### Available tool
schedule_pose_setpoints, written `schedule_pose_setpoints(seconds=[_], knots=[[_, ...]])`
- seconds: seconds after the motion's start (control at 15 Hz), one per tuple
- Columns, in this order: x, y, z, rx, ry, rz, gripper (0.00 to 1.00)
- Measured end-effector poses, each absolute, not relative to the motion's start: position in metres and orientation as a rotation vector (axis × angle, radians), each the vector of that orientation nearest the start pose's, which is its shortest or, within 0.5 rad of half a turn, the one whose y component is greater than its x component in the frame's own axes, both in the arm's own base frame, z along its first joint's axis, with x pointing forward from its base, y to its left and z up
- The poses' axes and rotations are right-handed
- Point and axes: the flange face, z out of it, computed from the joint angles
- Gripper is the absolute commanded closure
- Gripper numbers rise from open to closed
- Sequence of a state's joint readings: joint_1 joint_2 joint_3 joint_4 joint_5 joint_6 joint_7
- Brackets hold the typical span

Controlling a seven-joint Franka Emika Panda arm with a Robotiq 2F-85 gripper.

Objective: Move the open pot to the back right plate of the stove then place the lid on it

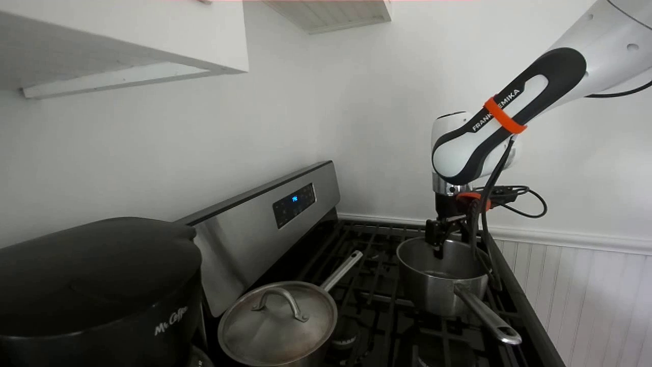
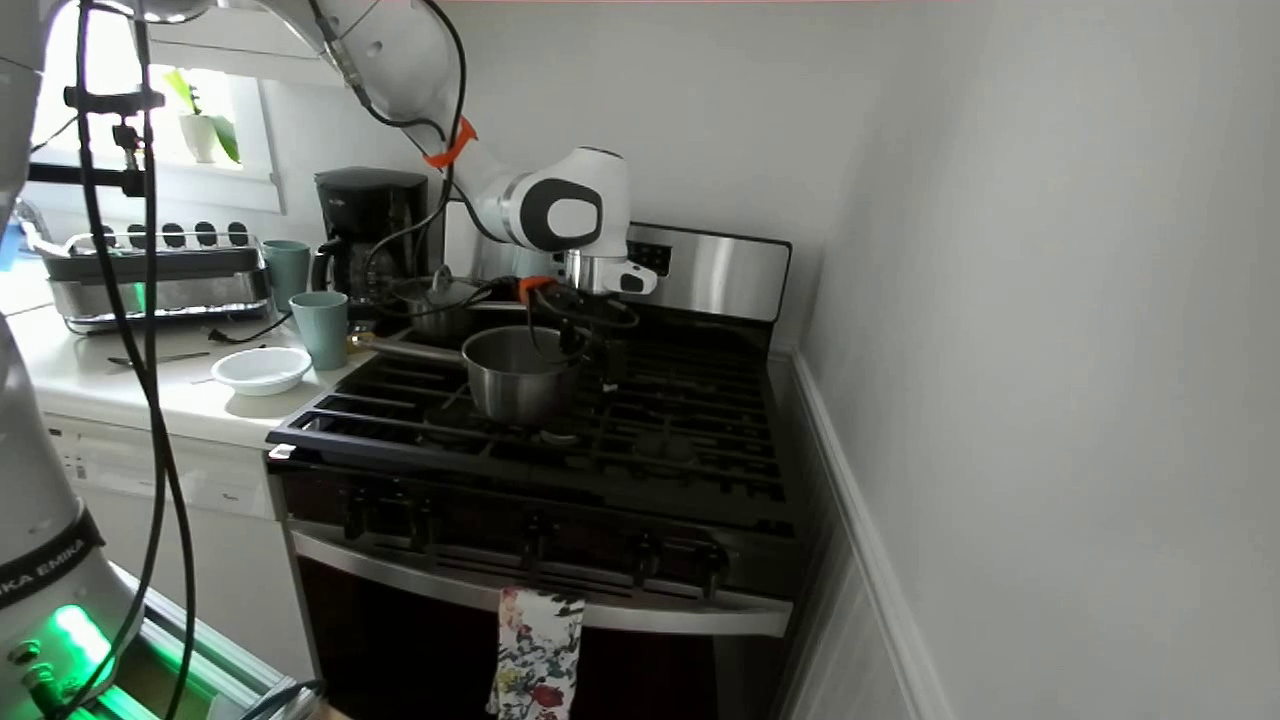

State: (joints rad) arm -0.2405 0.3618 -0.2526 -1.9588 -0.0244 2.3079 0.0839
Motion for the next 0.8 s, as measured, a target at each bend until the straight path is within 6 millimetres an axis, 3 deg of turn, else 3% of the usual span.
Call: schedule_pose_setpoints(seconds=[0.33,0.8], knots=[[0.543,-0.314,0.297,-3.123,0.954,0.025,0.0],[0.526,-0.364,0.293,-3.08,1.144,0.027,0.0]])
